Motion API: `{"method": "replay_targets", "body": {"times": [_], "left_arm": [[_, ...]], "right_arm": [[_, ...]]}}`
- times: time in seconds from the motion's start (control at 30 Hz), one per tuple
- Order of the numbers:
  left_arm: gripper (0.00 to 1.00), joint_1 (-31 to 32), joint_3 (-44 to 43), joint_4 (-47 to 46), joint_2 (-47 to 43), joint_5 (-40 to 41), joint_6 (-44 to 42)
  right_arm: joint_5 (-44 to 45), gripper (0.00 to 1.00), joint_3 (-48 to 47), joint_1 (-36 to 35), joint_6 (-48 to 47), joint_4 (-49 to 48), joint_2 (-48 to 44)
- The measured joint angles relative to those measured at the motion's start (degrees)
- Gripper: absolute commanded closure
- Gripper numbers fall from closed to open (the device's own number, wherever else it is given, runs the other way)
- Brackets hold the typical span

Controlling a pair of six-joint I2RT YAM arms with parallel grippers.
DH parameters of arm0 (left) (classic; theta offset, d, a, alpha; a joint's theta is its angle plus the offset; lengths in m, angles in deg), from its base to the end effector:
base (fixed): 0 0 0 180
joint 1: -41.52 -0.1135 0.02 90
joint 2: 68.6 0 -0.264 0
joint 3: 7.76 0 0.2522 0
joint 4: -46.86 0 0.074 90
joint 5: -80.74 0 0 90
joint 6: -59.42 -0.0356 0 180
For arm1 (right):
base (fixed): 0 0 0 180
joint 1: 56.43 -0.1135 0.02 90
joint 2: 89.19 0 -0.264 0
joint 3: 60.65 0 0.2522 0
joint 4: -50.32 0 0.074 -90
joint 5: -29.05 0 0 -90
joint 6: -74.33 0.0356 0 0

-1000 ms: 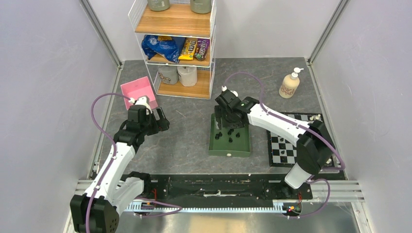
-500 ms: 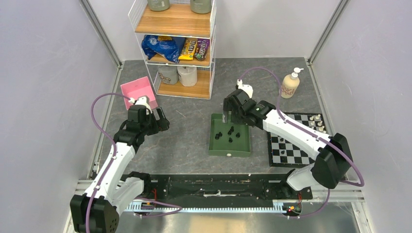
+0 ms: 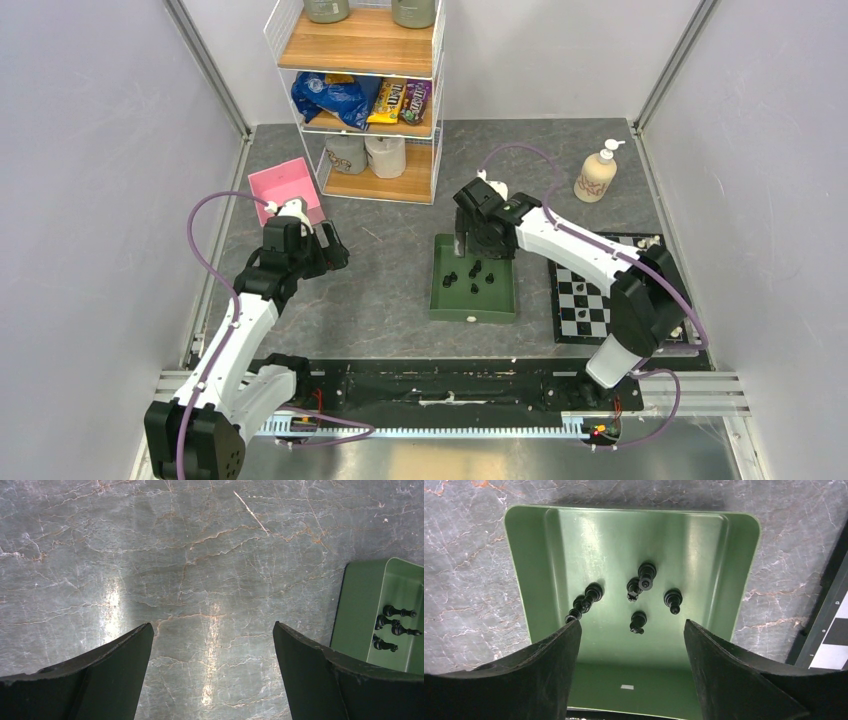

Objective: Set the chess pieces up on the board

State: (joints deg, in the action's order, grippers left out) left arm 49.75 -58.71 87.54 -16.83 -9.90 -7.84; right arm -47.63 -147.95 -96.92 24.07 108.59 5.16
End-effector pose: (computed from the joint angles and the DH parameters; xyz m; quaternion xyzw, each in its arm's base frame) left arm 0.1889 -0.0277 0.2446 -0.1129 0.9047 -0.1146 0.3944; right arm 0.2606 0.2117 0.2471 0.0184 0.9704 0.0501 0.2353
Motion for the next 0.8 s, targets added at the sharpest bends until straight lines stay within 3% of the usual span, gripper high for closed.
{"method": "replay_targets", "body": {"times": [0.2,0.43,0.6,0.8], "left_arm": [[0.03,0.0,0.0,0.0,0.0,0.0,0.0],[0.04,0.0,0.0,0.0,0.4,0.0,0.0],[0.03,0.0,0.0,0.0,0.6,0.0,0.0],[0.03,0.0,0.0,0.0,0.9,0.0,0.0]], "right_arm": [[0.0,0.26,0.9,1.5,1.6,0.8,-0.8],[-0.5,0.45,5.1,2.7,2.1,0.9,-2.8],[-1.5,0.53,6.4,3.5,2.0,1.0,-2.5],[-2.4,0.56,7.2,4.4,1.6,0.4,-1.1]]}}
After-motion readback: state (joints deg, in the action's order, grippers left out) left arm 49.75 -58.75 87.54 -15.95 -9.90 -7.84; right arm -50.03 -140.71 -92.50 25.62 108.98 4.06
